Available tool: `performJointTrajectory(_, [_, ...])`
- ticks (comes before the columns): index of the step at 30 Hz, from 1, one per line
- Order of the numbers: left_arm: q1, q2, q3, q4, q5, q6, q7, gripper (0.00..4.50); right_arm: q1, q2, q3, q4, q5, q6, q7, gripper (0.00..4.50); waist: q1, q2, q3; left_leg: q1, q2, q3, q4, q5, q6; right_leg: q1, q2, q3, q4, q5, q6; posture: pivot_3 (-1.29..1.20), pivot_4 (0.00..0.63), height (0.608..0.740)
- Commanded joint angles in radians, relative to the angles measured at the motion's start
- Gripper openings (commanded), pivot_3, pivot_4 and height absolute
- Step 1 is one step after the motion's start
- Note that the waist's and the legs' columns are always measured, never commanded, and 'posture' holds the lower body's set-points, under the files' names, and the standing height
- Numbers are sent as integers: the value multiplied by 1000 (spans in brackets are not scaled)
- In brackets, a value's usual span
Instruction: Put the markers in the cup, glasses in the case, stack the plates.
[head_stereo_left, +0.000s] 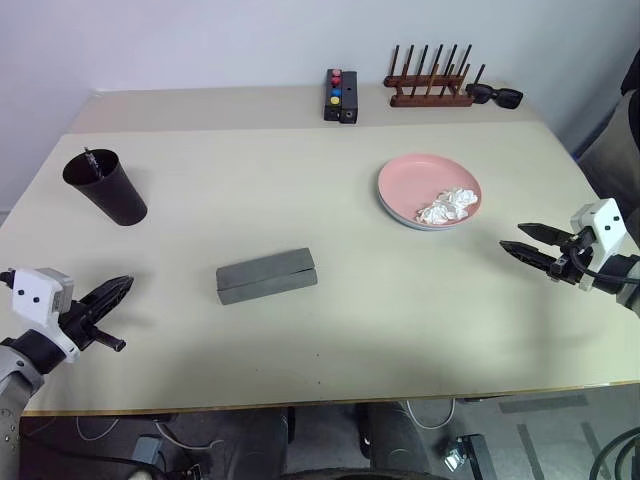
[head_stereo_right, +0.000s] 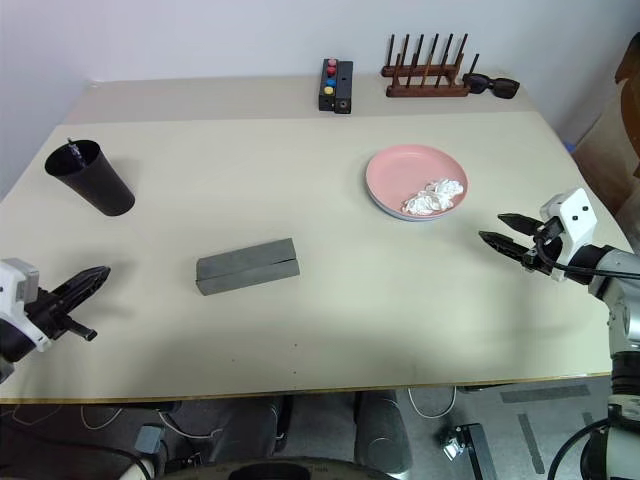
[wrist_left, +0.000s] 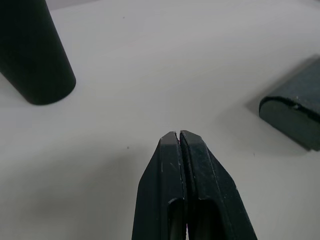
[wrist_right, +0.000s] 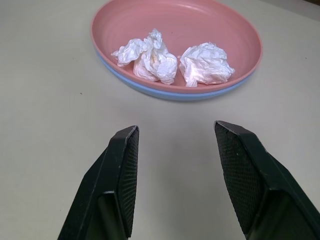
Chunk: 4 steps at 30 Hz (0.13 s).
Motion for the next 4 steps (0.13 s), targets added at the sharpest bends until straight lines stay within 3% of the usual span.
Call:
performJointTrajectory(1, [0, -5, 7, -34, -11, -14, 11, 0, -17, -1, -7, -52, 11, 6, -10, 2402, -1, 0, 0, 0, 0, 0, 0, 0, 0, 0, 0, 0, 0, 0, 0, 0, 150, 734])
performJointTrajectory(4, [2, -11, 3, -35, -9, -16, 13, 0, -32, -3, -3, -59, 13, 21, -13, 2402, -1, 0, 0, 0, 0, 0, 0, 0, 0, 0, 0, 0, 0, 0, 0, 0, 150, 734])
